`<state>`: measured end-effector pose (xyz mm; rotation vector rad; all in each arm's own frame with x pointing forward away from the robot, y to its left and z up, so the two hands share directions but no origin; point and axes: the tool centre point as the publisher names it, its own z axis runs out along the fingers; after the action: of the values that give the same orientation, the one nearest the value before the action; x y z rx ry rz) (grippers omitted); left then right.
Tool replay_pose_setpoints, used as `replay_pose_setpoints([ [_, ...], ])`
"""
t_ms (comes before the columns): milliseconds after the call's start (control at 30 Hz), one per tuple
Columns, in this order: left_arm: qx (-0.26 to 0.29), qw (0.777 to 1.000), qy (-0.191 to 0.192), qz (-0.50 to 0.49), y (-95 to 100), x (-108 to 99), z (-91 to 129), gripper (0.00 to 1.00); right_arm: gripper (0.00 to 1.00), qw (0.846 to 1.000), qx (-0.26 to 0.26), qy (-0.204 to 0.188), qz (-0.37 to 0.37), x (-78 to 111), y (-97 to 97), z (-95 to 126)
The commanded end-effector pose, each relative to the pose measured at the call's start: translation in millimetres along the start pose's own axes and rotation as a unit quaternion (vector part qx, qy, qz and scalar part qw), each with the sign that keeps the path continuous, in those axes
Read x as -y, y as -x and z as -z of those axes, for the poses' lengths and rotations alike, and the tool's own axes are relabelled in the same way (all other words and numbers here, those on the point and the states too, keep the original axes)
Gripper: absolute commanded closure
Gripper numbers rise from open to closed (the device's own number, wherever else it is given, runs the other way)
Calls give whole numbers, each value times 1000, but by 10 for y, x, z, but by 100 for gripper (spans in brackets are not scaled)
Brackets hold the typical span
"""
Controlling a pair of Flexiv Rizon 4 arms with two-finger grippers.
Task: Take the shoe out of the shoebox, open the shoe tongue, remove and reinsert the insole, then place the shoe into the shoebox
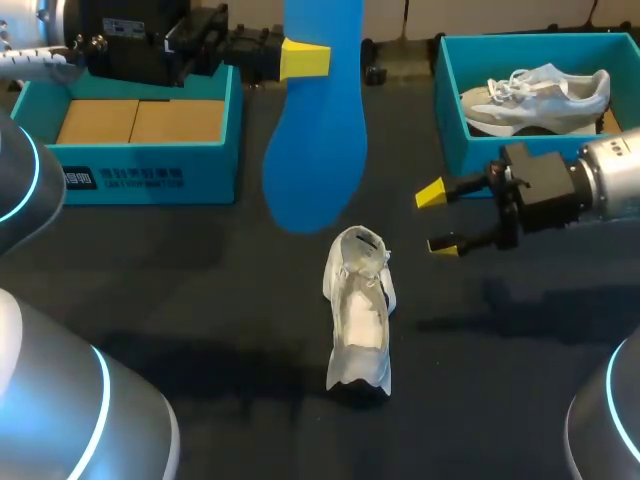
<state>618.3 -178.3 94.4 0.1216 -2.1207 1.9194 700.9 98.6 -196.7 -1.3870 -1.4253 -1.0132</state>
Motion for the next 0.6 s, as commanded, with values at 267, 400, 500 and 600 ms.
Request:
replay_pose_setpoints([
  [267, -1, 1000, 0, 0, 12, 4, -12, 100, 0, 1000, 6, 2, 10, -64, -189, -17],
  [400, -5, 1000, -8, -14, 40, -19, -10, 100, 0, 1000, 2, 0, 11, -57, -216, -8],
  [500, 6, 993, -1, -116, 150, -87, -13, 100, 0, 1000, 2, 0, 11, -57, -216, -8],
  [600, 23, 969, 48, -239, 302, -177, -28, 100, 0, 1000, 2, 0, 11, -57, -216, -8],
])
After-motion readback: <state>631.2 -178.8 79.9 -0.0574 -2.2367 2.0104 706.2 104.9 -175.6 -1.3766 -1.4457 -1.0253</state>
